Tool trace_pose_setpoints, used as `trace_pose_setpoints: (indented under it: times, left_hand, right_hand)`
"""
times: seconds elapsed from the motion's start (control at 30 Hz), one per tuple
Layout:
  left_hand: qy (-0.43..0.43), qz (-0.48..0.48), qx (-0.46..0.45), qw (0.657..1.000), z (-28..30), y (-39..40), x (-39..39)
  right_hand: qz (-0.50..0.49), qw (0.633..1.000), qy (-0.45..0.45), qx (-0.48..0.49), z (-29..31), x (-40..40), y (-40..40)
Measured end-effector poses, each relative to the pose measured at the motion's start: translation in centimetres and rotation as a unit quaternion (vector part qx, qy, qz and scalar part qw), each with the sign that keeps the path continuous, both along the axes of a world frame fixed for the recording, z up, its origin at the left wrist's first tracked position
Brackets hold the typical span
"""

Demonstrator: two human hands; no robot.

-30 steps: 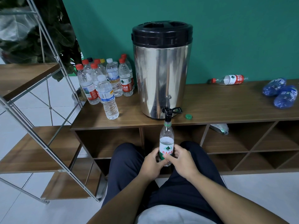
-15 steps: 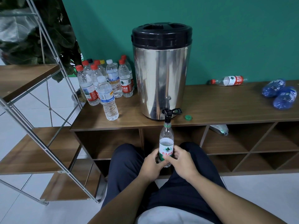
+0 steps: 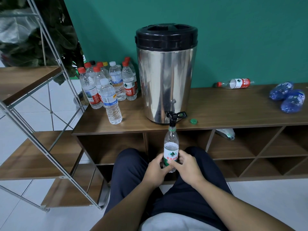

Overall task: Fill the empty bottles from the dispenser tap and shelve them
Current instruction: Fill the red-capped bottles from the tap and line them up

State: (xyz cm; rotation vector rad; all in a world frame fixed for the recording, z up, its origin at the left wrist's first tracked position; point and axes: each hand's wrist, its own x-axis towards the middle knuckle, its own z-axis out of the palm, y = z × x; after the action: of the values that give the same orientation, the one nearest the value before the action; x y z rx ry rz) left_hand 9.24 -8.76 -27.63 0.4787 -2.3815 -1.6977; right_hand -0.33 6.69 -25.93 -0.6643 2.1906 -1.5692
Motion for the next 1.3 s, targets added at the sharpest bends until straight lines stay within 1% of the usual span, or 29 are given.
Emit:
trace_pose_setpoints:
  times: [1.3]
  left_hand:
    - [0.001,-0.002,-0.004,1.0,0.06,-0.05,0.1]
  right_hand:
    - [-0.003,1.0,-0.006,-0.003,0.23,0.16,-0.05]
